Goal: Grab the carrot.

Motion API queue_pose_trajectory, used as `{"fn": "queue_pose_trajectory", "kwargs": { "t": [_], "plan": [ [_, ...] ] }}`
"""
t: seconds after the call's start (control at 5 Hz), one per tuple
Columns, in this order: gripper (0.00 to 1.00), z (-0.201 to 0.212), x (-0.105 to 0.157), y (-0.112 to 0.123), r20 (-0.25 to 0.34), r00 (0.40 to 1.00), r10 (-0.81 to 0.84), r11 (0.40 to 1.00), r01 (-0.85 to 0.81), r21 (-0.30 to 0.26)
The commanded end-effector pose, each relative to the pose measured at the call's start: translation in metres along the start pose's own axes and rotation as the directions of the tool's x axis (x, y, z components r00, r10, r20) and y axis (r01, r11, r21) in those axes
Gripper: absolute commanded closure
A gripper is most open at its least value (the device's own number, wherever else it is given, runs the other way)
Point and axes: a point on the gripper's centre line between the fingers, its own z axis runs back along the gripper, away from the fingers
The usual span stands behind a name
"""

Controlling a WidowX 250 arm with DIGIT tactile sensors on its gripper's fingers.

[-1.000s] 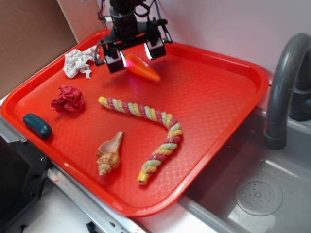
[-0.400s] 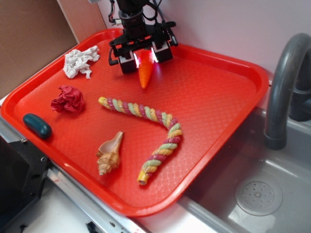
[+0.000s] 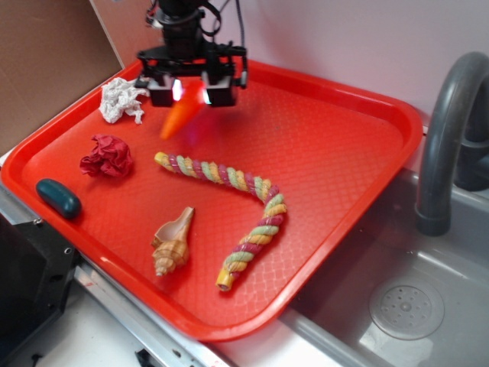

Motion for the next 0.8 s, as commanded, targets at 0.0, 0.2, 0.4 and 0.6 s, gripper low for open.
{"fn": "queue_pose_trajectory", "kwargs": {
  "t": [0.0, 0.2, 0.4, 0.6],
  "plan": [
    [1.00, 0.069, -0.016, 0.021, 0.030, 0.904, -0.426, 0.904, 0.427, -0.035],
    [1.00, 0.107, -0.032, 0.025, 0.088, 0.838, -0.538, 0.837, 0.544, -0.064],
    [1.00, 0.132, -0.042, 0.028, 0.148, 0.821, -0.552, 0.820, 0.566, -0.087],
    [1.00, 0.128, -0.045, 0.029, 0.128, 0.830, -0.542, 0.831, 0.552, -0.063]
  ]
}}
